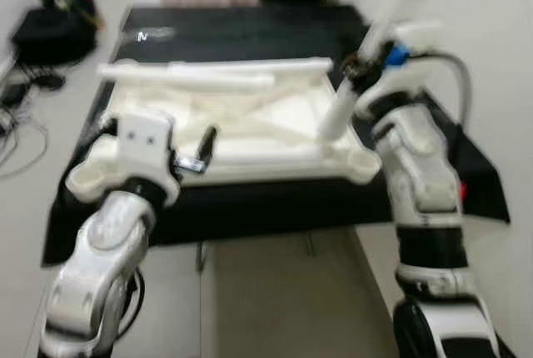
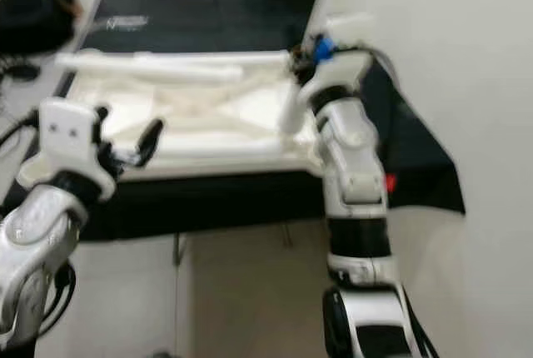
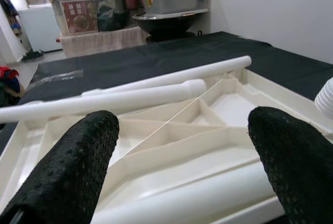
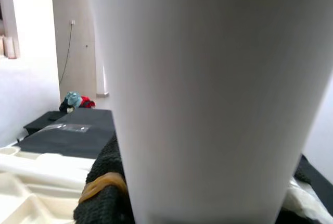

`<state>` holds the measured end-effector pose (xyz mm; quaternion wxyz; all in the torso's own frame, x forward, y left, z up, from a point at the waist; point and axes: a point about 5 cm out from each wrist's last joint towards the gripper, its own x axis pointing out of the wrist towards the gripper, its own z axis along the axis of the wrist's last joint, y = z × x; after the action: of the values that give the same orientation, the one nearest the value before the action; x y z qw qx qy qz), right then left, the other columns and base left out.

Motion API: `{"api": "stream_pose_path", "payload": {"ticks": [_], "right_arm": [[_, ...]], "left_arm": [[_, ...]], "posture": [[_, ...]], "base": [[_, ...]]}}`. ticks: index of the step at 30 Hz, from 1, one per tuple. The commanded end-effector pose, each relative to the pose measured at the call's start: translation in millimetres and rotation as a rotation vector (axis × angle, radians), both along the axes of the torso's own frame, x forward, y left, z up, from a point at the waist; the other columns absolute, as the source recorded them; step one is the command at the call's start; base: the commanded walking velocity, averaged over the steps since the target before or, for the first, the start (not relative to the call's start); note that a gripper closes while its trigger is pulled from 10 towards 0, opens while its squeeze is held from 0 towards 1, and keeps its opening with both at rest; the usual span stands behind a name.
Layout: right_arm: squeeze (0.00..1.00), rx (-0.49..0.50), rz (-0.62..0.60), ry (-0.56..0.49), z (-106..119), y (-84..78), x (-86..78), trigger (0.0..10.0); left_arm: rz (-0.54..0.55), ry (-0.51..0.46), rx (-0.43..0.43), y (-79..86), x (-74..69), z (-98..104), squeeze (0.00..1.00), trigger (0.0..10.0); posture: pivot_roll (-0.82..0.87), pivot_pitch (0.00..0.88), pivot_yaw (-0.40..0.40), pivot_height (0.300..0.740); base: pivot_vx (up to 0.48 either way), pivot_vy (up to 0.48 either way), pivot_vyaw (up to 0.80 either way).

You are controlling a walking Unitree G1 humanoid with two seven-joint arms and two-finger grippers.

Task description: Building children table

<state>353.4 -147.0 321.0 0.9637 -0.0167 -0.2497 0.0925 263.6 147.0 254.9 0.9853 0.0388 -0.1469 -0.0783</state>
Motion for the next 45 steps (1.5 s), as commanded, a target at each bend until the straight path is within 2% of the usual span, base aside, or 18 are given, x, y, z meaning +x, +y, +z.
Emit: {"api": "stream_pose_path", "payload": {"ticks": [1, 5, 9, 11, 12, 14, 16, 18, 28, 30, 33, 39, 45], "right_arm": [[0.00, 0.013, -0.013, -0.020, 7.8, -8.4, -1.6, 10.0], [0.00, 0.017, -0.004, -0.030, 15.7, -13.1, 1.3, 10.0], [0.00, 0.056, 0.092, 0.035, 22.6, -19.2, 11.0, 10.0], [0.00, -0.027, 0.223, 0.145, 18.1, -19.9, 20.6, 10.0], [0.00, -0.027, 0.223, 0.145, 18.1, -19.9, 20.6, 10.0], [0.00, -0.103, 0.346, 0.236, 12.9, -22.5, 25.9, 10.0], [0.00, -0.103, 0.346, 0.236, 12.9, -22.5, 25.9, 10.0], [0.00, -0.121, 0.461, 0.271, 15.8, -27.0, 30.1, 10.0], [0.00, -0.084, 0.502, 0.260, 25.0, -26.7, 38.2, 10.0], [0.00, -0.060, 0.575, 0.248, 29.3, -18.5, 40.6, 10.0], [0.00, -0.085, 0.662, 0.258, 30.1, -13.5, 42.4, 10.0], [0.00, -0.084, 0.663, 0.274, 26.0, -13.1, 46.0, 10.0], [0.00, -0.097, 0.650, 0.291, 19.6, -12.3, 48.9, 10.0]], "left_arm": [[-0.007, 0.000, 0.003, -3.1, -1.2, -0.2, 0.00, 10.0], [0.023, 0.009, -0.042, 0.9, 0.3, 0.9, 0.00, 10.0], [0.017, 0.013, -0.044, 0.5, 0.2, 0.4, 0.00, 10.0], [0.014, 0.027, -0.031, -1.5, -0.9, -2.3, 0.00, 10.0], [0.014, 0.027, -0.031, -1.5, -0.9, -2.3, 0.00, 10.0], [-0.013, 0.040, -0.025, -5.4, -3.8, -5.5, 0.00, 10.0], [-0.013, 0.040, -0.025, -5.4, -3.8, -5.5, 0.00, 10.0], [-0.066, 0.058, -0.023, -12.2, -9.7, -11.4, 0.00, 10.0], [-0.099, 0.093, -0.038, -17.2, -16.7, -18.9, 0.00, 10.0], [-0.100, 0.110, -0.039, -17.3, -20.6, -23.7, 0.00, 10.0], [-0.098, 0.128, -0.047, -17.6, -23.4, -27.3, 0.00, 10.0], [-0.077, 0.141, -0.022, -15.1, -23.2, -29.1, 0.00, 10.0], [-0.076, 0.138, 0.000, -14.9, -24.2, -29.6, 0.00, 10.0]], "posture": [[0.06, 0.174, -0.080, 0.740], [0.06, 0.178, -0.084, 0.740], [0.06, 0.179, -0.083, 0.740], [0.06, 0.178, -0.084, 0.740], [0.06, 0.178, -0.084, 0.740], [0.05, 0.175, -0.084, 0.740], [0.05, 0.175, -0.084, 0.740], [0.06, 0.171, -0.083, 0.740], [0.06, 0.169, -0.084, 0.740], [0.06, 0.162, -0.091, 0.740], [0.07, 0.157, -0.096, 0.740], [0.07, 0.155, -0.096, 0.740], [0.07, 0.160, -0.093, 0.740]], "base": [[0.337, -0.337, 0.00], [0.225, 0.000, 0.00], [0.000, 0.000, 0.00], [0.000, 0.000, 0.00], [0.000, 0.000, 0.00], [0.000, 0.000, 0.00], [0.000, 0.000, 0.00], [0.000, 0.000, 0.00], [0.000, 0.000, 0.00], [0.000, 0.000, 0.00], [0.000, 0.320, 0.00], [0.000, 0.474, 0.00], [0.000, 0.000, 0.00]]}}
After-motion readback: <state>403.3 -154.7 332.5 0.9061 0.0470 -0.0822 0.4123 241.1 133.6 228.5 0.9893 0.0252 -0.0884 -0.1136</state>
